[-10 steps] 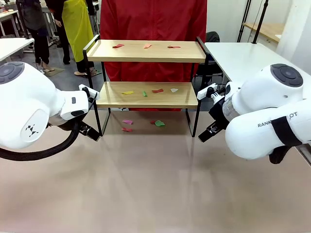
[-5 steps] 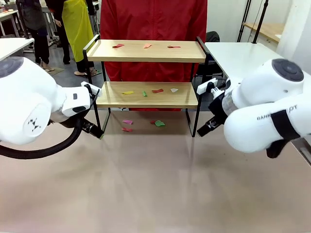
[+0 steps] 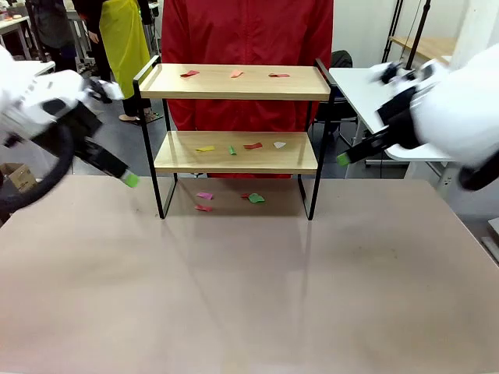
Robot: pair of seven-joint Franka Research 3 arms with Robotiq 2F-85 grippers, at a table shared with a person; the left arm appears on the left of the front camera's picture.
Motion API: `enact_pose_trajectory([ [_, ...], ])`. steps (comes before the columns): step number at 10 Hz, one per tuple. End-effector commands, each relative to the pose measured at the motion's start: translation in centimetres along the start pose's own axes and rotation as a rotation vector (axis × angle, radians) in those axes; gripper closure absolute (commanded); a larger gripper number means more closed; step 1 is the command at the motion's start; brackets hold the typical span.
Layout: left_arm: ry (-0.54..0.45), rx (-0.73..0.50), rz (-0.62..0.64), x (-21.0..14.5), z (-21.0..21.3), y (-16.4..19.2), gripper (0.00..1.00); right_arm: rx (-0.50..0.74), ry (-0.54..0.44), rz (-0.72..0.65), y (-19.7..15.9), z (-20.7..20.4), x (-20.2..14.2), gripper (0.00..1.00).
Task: Clean the shelf.
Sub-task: Pick up the Duster handed by the human.
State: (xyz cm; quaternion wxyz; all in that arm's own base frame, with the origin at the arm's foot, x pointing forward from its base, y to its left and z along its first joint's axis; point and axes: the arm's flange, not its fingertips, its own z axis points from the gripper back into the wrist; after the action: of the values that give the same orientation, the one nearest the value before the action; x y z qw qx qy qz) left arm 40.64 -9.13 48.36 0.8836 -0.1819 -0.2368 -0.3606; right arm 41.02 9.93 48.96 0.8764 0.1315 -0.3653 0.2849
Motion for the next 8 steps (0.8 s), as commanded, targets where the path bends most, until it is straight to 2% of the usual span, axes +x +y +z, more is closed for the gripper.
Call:
enact_pose_trajectory([
  [1, 0.035, -0.171, -0.123, -0.5, 2.2, 3.8, 0.0, 0.15, -0.099, 0.084, -5.4, 3.8, -2.3, 0.0],
  [2, -0.004, -0.285, -0.223, -0.8, 3.5, 5.7, 0.0, 0.184, -0.153, 0.122, -8.4, 5.3, -3.1, 0.0],
  [4, -0.122, -0.417, -0.331, -2.2, 4.2, 10.7, 0.0, 0.258, -0.261, 0.208, -15.1, 6.2, -4.7, 0.0],
  [6, -0.269, -0.388, -0.364, -4.4, 3.4, 14.5, 0.0, 0.296, -0.314, 0.22, -20.1, 5.0, -6.7, 0.0],
  [8, -0.379, -0.41, -0.429, -6.0, 2.4, 16.4, 0.0, 0.339, -0.415, 0.222, -23.6, 3.7, -9.0, 0.0],
])
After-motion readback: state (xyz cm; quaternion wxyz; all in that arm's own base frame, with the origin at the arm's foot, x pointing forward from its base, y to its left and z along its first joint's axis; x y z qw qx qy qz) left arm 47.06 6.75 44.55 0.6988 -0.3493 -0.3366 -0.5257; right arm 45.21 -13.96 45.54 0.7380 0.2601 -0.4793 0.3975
